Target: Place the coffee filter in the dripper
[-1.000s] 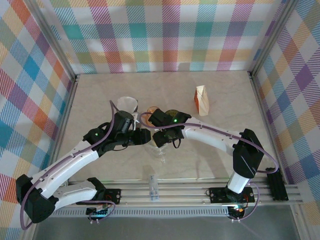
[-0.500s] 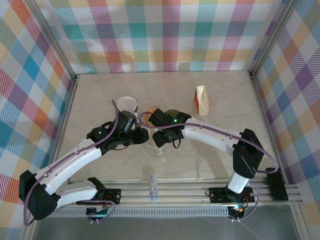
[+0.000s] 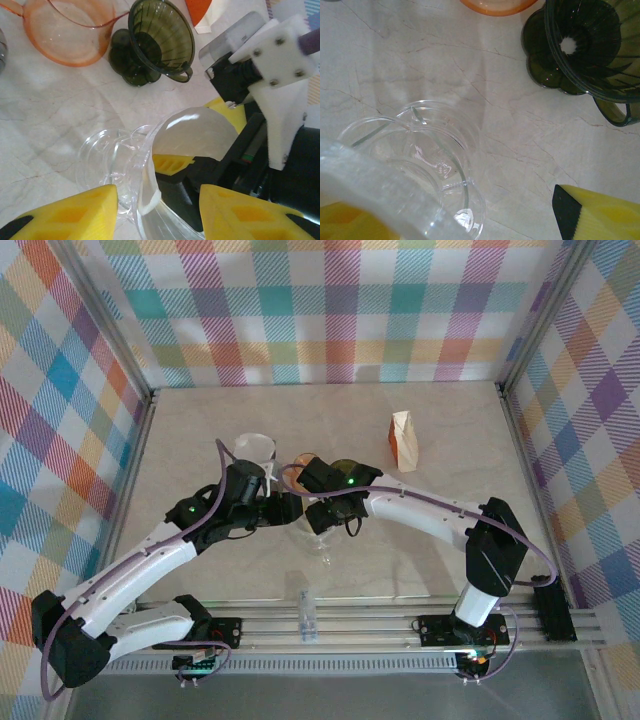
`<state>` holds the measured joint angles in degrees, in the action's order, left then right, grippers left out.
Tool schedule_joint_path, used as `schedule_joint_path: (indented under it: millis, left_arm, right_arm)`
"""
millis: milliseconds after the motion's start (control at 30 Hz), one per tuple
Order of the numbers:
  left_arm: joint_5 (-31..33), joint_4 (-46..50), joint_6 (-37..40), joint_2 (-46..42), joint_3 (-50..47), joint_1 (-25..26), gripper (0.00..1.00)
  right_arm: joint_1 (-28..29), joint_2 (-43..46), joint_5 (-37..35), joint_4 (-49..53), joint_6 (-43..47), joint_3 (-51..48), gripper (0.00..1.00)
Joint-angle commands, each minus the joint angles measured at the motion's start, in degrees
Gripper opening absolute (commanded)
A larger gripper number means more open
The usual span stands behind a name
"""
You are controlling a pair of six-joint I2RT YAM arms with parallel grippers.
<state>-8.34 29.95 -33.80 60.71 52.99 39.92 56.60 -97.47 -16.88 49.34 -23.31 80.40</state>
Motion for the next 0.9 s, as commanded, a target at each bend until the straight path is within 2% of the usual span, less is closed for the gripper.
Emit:
schedule_joint_path:
  millis: [0, 233, 400, 600, 733, 867]
  left_arm:
    - [-2.2, -1.1, 0.9, 1.3, -1.1, -0.6, 0.47]
    - [2.3, 2.3, 0.6, 2.7, -0.6, -0.6, 0.28]
    - [1.2, 1.1, 0.1, 2.7, -1.1, -0.5, 0.18]
    - [0.5, 1.0, 0.0, 3.1, -1.3, -0.6, 0.11]
    - [0.3, 1.5, -0.1, 2.9, -1.2, -0.6, 0.14]
    - [0.1, 1.3, -0.5, 2.1, -1.2, -0.6, 0.33]
  right_arm:
    - [-0.1, -0.5, 0.1, 0.8, -0.8, -0.6, 0.78]
    - [-0.1, -0.4, 0.0, 0.8, -0.9, -0.7, 0.78]
    - [-0.1, -0.4, 0.0, 0.7, -0.9, -1.0, 0.78]
    - [-0.1, -0.5, 0.0, 0.5, -1.1, -1.3, 0.78]
    - [-0.1, -0.4, 0.0, 0.4, -1.2, -1.4, 0.78]
    - [-0.1, -0.3, 0.1, 0.3, -1.2, -1.5, 0.78]
